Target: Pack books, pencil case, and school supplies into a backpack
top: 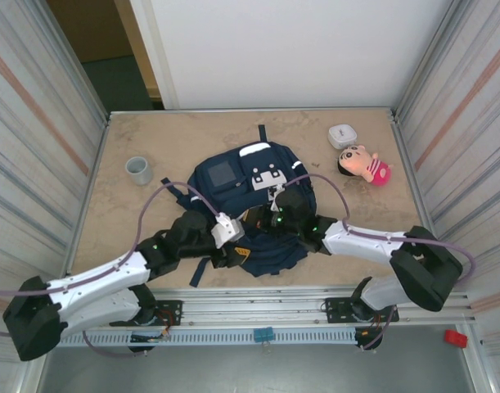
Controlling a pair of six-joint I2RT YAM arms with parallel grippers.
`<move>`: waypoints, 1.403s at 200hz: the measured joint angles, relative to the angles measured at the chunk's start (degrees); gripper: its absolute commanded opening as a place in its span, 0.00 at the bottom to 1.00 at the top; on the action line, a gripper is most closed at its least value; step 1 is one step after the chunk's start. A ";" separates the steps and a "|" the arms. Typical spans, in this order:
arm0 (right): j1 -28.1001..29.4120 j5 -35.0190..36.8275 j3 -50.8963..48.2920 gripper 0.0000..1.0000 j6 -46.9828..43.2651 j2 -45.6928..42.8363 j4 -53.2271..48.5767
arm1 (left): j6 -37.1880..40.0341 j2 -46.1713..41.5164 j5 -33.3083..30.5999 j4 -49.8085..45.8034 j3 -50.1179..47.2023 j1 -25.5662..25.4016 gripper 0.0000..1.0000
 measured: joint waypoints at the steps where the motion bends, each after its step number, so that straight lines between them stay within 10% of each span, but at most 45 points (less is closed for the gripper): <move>1: -0.11 -0.17 0.13 0.09 -0.26 -0.04 -0.33 | 0.33 -0.33 -0.24 -0.09 0.00 0.00 0.66; 117: -11.98 -23.45 14.16 0.09 -25.57 3.32 -27.15 | 16.65 7.93 -15.69 2.99 0.07 -0.15 0.71; 196: -13.44 -27.34 15.28 0.10 -27.34 3.58 -30.05 | 19.80 9.29 -8.59 12.02 0.35 -0.15 0.71; 232: -13.46 -27.87 16.04 0.15 -27.32 3.58 -30.77 | 21.31 12.98 -7.13 14.32 0.42 1.29 0.40; 255: -13.42 -28.72 16.04 0.33 -27.54 3.39 -31.98 | 20.55 14.36 -5.92 15.74 0.61 2.91 0.03; 280: -13.22 -26.60 16.02 0.49 -29.07 0.26 -34.18 | 19.76 14.45 -3.32 15.80 0.74 4.15 0.00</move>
